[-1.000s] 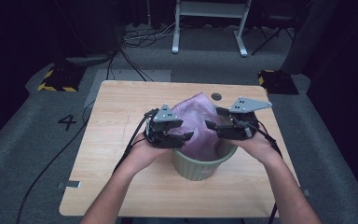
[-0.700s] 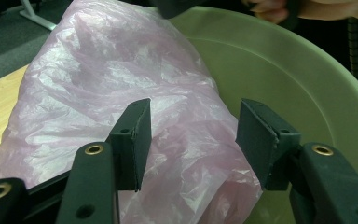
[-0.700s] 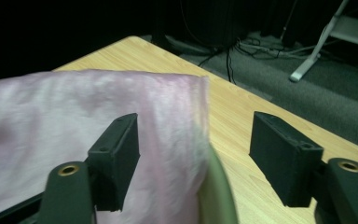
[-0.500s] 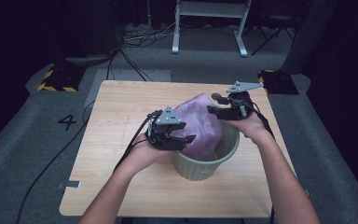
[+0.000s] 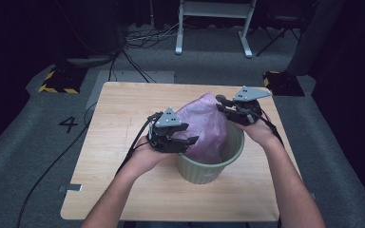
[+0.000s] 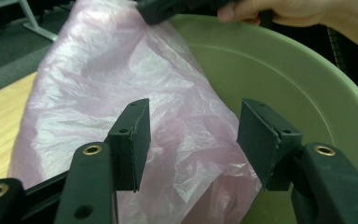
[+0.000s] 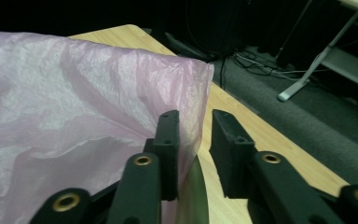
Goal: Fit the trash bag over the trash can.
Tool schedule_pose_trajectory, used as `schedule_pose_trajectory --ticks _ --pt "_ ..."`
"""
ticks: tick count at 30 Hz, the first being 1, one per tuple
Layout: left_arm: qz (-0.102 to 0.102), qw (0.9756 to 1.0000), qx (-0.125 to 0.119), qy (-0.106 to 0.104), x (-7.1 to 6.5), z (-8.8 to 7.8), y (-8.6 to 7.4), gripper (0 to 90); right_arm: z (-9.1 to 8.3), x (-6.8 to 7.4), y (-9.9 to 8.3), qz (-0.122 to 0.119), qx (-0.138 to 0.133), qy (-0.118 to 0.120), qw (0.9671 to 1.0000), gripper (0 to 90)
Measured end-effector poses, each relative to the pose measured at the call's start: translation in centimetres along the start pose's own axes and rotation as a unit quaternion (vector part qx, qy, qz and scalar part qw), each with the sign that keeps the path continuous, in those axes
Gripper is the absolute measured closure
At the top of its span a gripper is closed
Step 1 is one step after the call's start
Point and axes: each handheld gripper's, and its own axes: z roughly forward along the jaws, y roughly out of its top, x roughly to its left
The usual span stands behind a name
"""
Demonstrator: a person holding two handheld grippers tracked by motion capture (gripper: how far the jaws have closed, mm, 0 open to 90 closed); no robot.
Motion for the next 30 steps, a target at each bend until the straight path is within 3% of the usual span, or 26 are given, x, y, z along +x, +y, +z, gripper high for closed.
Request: schedule_pose_trajectory --ticks 3,9,13,22,30 --pt "-0.002 1.0 -0.004 0.002 0.1 0.1 0.0 44.0 -0.2 0.1 0.0 -0.008 0.001 0.009 0.9999 89.9" --pt "-0.009 0.9998 -0.013 0.011 0.3 -0.2 0.0 43.8 -1.9 0.5 0.1 -0.009 -0.01 0.053 0.9985 90.0" --pt "-0.013 0.9995 -0.024 0.018 0.6 -0.8 0.0 43.4 -3.7 1.5 -0.5 -0.025 -0.012 0.072 0.9971 90.0" --pt "-0.036 0.9971 -0.047 0.046 2.1 -2.1 -0.2 42.2 -7.2 3.6 -2.3 -0.026 -0.016 0.133 0.9906 90.0" --pt "-0.053 0.9956 -0.049 0.06 3.5 -2.2 -0.6 41.5 -7.8 4.4 -4.3 -0.022 -0.005 0.148 0.9887 90.0"
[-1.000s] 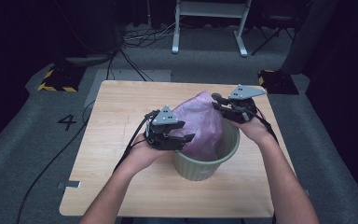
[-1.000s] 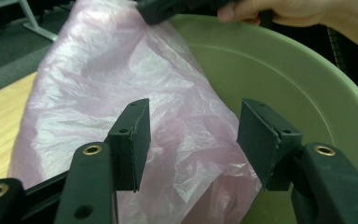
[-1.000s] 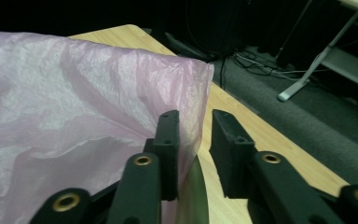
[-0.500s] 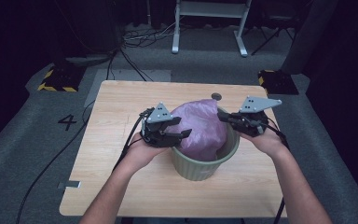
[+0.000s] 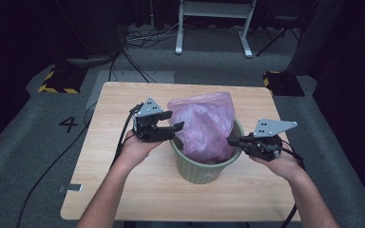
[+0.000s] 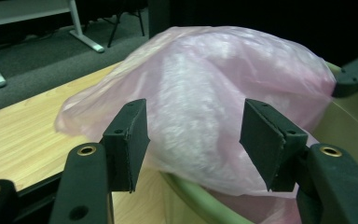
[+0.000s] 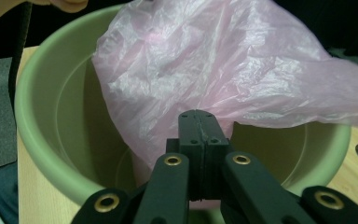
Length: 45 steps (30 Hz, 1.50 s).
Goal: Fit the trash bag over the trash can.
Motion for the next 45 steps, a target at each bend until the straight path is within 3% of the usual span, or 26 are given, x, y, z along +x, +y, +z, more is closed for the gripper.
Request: schedule_pose_trajectory --ticks 4,10,12,15,20,23,25,28,29,36,40,42,44,45 --pt "0.012 0.9999 0.006 0.006 0.1 0.3 0.1 38.6 0.1 0.0 -0.5 0.004 -0.002 0.002 1.0 90.0" --pt "0.013 0.9995 0.027 -0.009 1.1 1.8 0.3 36.5 -0.1 -0.1 -0.6 0.008 -0.006 0.004 0.9999 90.0" --pt "0.024 0.9993 0.027 -0.012 1.1 2.1 0.3 43.9 -0.1 -0.1 -0.7 0.007 -0.007 0.003 0.9999 90.0" --pt "0.049 0.9982 0.026 0.025 0.9 2.2 0.3 59.1 -0.1 -0.1 -0.7 0.009 -0.009 0.005 0.9999 90.0" --pt "0.049 0.9976 0.006 0.05 1.1 2.3 0.3 76.3 0.1 -0.2 -0.8 0.009 -0.006 0.006 0.9999 90.0" --pt "0.04 0.9979 -0.005 0.051 0.8 2.4 0.4 85.7 0.1 -0.3 -0.9 0.013 -0.009 0.006 0.9998 90.0" --pt "0.033 0.9988 -0.016 0.033 0.5 2.1 0.5 88.2 0.1 -0.4 -1.1 0.018 -0.014 0.008 0.9997 89.8" --pt "0.044 0.9986 -0.021 0.019 0.0 1.8 0.7 89.7 0.0 -0.5 -1.2 0.025 -0.018 0.008 0.9995 89.7" --pt "0.042 0.9988 -0.023 0.005 -0.2 1.6 0.8 89.8 0.0 -0.5 -1.2 0.026 -0.019 0.008 0.9994 89.7" --pt "0.056 0.9948 -0.051 -0.069 -1.8 0.3 1.3 90.0 -0.2 -0.2 -1.1 0.025 -0.03 0.006 0.9992 85.1" --pt "0.075 0.9924 -0.044 -0.087 -3.1 -0.2 1.4 90.0 -0.8 -0.1 -0.8 0.025 -0.043 -0.028 0.9984 69.3" --pt "0.082 0.9905 -0.041 -0.102 -3.8 -0.3 1.3 90.0 -1.4 -0.4 -0.7 0.035 -0.052 -0.04 0.9972 59.0" --pt "0.092 0.9893 -0.033 -0.108 -4.5 -0.2 1.1 90.0 -1.9 -0.6 -0.5 0.044 -0.063 -0.069 0.9946 51.6" --pt "0.096 0.9887 -0.029 -0.112 -4.8 -0.1 1.0 90.0 -2.1 -0.8 -0.3 0.049 -0.067 -0.069 0.9941 48.7"
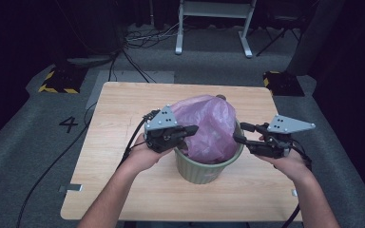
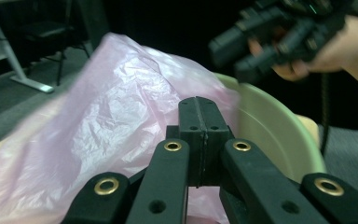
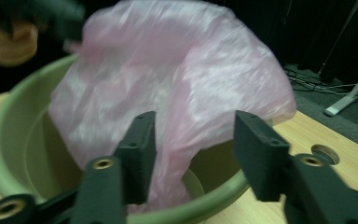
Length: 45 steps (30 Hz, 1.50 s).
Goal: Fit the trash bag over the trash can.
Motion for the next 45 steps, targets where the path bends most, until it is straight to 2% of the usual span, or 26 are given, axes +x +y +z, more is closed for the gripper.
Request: schedule_pose_trajectory --ticks 3,6,8,11,14,16,19,21,23,26,29,30,32,36,40,42,45 --pt "0.013 0.9997 0.013 -0.013 -1.1 0.7 0.0 90.0 0.1 -0.3 1.0 0.014 -0.01 -0.004 0.9998 38.5" --pt "0.03 0.9987 0.028 -0.032 -2.3 1.3 0.1 90.0 1.1 -0.4 2.5 0.015 -0.013 -0.003 0.9998 31.3" --pt "0.046 0.9973 0.044 -0.038 -2.9 1.6 0.1 89.9 1.9 -0.6 3.6 0.04 -0.013 -0.004 0.9991 26.1" --pt "0.054 0.9955 0.057 -0.053 -3.4 2.1 0.0 89.8 3.0 -0.5 5.0 0.053 -0.022 0.001 0.9984 25.4" --pt "0.056 0.9946 0.063 -0.06 -3.6 2.4 0.0 89.7 4.0 -0.1 5.9 0.061 -0.02 0.016 0.9978 27.5" --pt "0.056 0.9943 0.065 -0.063 -3.8 2.6 -0.1 89.7 4.7 0.4 6.1 0.064 -0.006 0.023 0.9977 35.3" --pt "0.061 0.994 0.066 -0.063 -4.0 2.8 -0.2 89.2 5.3 1.2 5.8 0.055 0.012 0.032 0.9979 61.7" --pt "0.061 0.9939 0.065 -0.064 -4.0 2.6 -0.2 87.8 5.2 1.7 5.5 0.033 0.015 0.034 0.9988 78.6" --pt "0.052 0.9948 0.06 -0.063 -3.6 2.3 -0.2 84.6 4.8 1.9 5.1 0.024 0.011 0.041 0.9988 90.0" --pt "0.039 0.9964 0.045 -0.061 -2.9 1.3 0.0 78.6 4.2 1.9 4.5 0.014 0.012 0.049 0.9987 90.0" --pt "0.02 0.9982 0.013 -0.055 -1.8 -0.3 0.3 72.5 3.2 1.9 3.4 0.015 0.005 0.059 0.9982 90.0" --pt "0.019 0.9988 0.007 -0.045 -1.5 -0.7 0.4 72.2 3.0 1.9 3.1 0.016 0.004 0.061 0.998 90.0" --pt "0.007 0.9999 -0.007 -0.008 -0.5 -1.6 0.6 69.7 2.6 2.1 2.5 0.017 0.005 0.066 0.9976 90.0" --pt "-0.022 0.999 -0.032 0.024 1.6 -2.7 0.3 66.6 1.7 2.5 1.3 0.014 0.003 0.076 0.997 90.0" --pt "-0.048 0.9984 -0.024 0.016 3.2 -2.3 -0.1 60.2 1.2 2.7 0.6 0.016 0.002 0.088 0.996 90.0" --pt "-0.071 0.9971 -0.025 0.007 3.5 -1.7 0.0 56.1 1.3 3.0 0.5 0.014 0.003 0.096 0.9953 90.0" --pt "-0.082 0.9961 -0.029 -0.008 3.3 -1.0 0.1 53.9 1.6 3.5 0.4 0.006 0.005 0.104 0.9945 90.0"
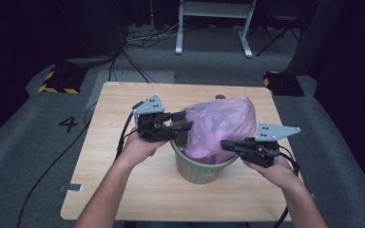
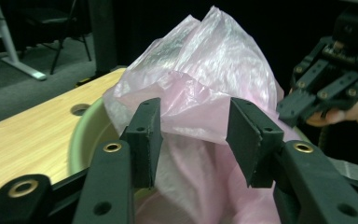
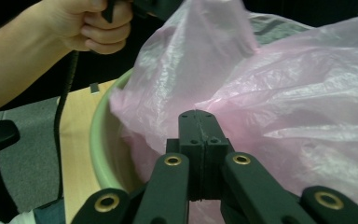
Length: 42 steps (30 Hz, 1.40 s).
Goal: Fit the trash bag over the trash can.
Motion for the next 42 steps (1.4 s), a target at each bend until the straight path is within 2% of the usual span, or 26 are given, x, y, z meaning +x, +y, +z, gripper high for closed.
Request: schedule_pose_trajectory --ticks 4,5,7,8,9,10,13,14,15,16,18,19,20,22,23,28,31,32,34,36,37,38,39,41,42 --pt "-0.005 1.0 0.006 -0.005 -0.3 0.8 0.2 53.5 0.1 0.2 -0.1 -0.002 0.0 0.005 1.0 90.0" --pt "0.002 1.0 0.004 -0.002 -0.4 0.9 0.2 57.5 0.2 0.2 -0.1 -0.003 0.0 0.005 1.0 90.0" --pt "0.01 0.9999 -0.008 -0.006 -0.7 1.1 0.1 72.4 0.2 0.2 -0.2 -0.003 0.002 0.004 1.0 90.0" --pt "0.022 0.9996 -0.017 -0.002 -1.0 1.2 0.0 81.2 0.2 0.2 -0.2 -0.003 0.002 0.004 1.0 90.0" --pt "0.03 0.9994 -0.017 -0.008 -1.2 1.3 -0.1 89.8 0.2 0.2 -0.3 -0.003 0.003 0.003 1.0 90.0" --pt "0.036 0.9991 -0.015 -0.016 -1.4 1.4 -0.1 89.9 0.1 0.2 -0.3 -0.002 0.003 0.002 1.0 90.0" --pt "0.066 0.9976 0.0 -0.021 -2.2 1.8 -0.3 90.0 -0.3 0.1 -0.2 0.0 -0.006 0.003 1.0 87.1" --pt "0.067 0.9974 0.001 -0.025 -2.4 1.8 -0.3 90.0 -0.5 0.1 -0.2 0.0 -0.009 0.002 1.0 86.3" --pt "0.059 0.9978 0.003 -0.029 -2.5 1.8 -0.3 90.0 -0.8 0.1 -0.1 -0.001 -0.012 0.0 0.9999 86.6" --pt "0.043 0.9983 0.001 -0.039 -2.5 1.8 -0.2 88.2 -1.0 0.1 0.0 -0.003 -0.014 -0.003 0.9999 88.0" --pt "0.004 0.9983 -0.007 -0.058 -2.1 1.8 0.1 71.6 -1.1 0.1 0.1 -0.005 -0.008 -0.005 0.9999 89.8" --pt "-0.012 0.9978 -0.005 -0.065 -1.9 1.9 0.3 61.0 -1.0 0.2 0.1 -0.006 -0.001 -0.007 1.0 90.0" --pt "-0.019 0.9978 -0.001 -0.063 -1.8 1.9 0.4 54.2 -0.8 0.3 0.1 -0.008 0.007 -0.007 0.9999 90.0" --pt "-0.016 0.9988 0.007 -0.045 -1.8 2.1 0.5 49.5 -0.5 0.4 0.0 -0.008 0.011 0.0 0.9999 90.0" --pt "-0.019 0.9987 0.007 -0.047 -1.8 2.2 0.5 46.8 -0.4 0.5 0.0 -0.009 0.012 0.003 0.9999 90.0" --pt "-0.031 0.9985 0.002 -0.046 -1.8 2.3 0.9 44.7 0.5 0.6 -0.3 -0.009 0.02 0.014 0.9997 90.0" --pt "-0.018 0.999 0.012 -0.038 -2.2 2.6 1.2 44.0 0.8 0.7 -0.3 -0.009 0.019 0.017 0.9996 90.0" --pt "0.004 0.9996 0.021 -0.019 -2.6 2.8 1.2 46.4 0.8 0.7 -0.3 -0.009 0.018 0.019 0.9996 90.0" --pt "0.025 0.9989 0.04 0.0 -3.0 3.2 1.2 49.1 0.9 0.8 -0.2 -0.01 0.018 0.023 0.9995 90.0" --pt "0.058 0.9966 0.055 0.023 -3.5 3.6 0.9 59.0 1.0 0.9 -0.2 -0.012 0.019 0.024 0.9995 90.0" --pt "0.066 0.9957 0.06 0.024 -3.6 3.8 0.7 64.8 1.1 1.0 -0.2 -0.012 0.02 0.025 0.9994 90.0" --pt "0.07 0.9953 0.062 0.026 -3.7 3.8 0.7 74.5 1.0 1.0 -0.2 -0.012 0.019 0.023 0.9995 90.0" --pt "0.075 0.9948 0.064 0.026 -3.8 3.9 0.6 80.3 1.0 0.9 -0.2 -0.012 0.019 0.023 0.9995 90.0" --pt "0.085 0.9934 0.066 0.039 -3.9 4.0 0.6 88.8 1.0 0.9 -0.2 -0.011 0.018 0.022 0.9995 90.0" --pt "0.088 0.9931 0.067 0.039 -3.9 3.9 0.6 89.4 1.0 0.9 -0.2 -0.011 0.018 0.022 0.9995 90.0"
